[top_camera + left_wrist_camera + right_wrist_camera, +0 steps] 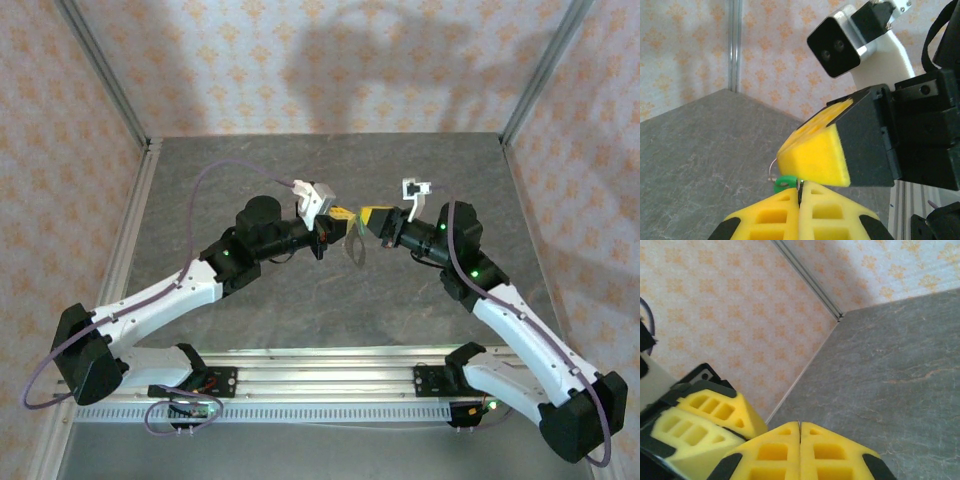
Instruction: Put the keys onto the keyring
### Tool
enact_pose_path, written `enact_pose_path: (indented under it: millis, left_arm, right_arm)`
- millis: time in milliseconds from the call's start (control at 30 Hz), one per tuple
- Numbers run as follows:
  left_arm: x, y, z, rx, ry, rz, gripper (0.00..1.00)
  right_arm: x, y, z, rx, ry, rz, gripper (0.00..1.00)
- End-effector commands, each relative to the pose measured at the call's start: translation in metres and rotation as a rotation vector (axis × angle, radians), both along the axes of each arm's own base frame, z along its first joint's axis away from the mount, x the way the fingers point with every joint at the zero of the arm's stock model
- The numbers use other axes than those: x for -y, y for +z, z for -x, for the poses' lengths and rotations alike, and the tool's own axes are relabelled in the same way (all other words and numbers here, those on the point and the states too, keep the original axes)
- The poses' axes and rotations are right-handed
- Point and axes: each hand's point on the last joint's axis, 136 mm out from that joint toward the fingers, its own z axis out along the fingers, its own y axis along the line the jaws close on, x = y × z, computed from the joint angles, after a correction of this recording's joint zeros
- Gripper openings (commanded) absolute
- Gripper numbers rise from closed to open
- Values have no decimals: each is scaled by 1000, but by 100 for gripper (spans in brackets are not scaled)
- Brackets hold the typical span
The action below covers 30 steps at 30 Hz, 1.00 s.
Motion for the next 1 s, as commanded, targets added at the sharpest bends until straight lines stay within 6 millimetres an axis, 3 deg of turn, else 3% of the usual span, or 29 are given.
enact_pose_path:
  millis: [0,433,700,967]
  left_arm:
    - [3,42,10,93,-35,83,0]
    - [2,42,9,97,-28,82,0]
    - [0,40,10,94,-23,79,0]
    - [0,41,10,96,-25,79,0]
  right_arm:
    - [-2,8,3,27,19,10,0]
    - [8,-1,6,17,-26,30,0]
    - [24,10,13,55,-69,15,0]
    - [21,19,27,96,-8,-6,0]
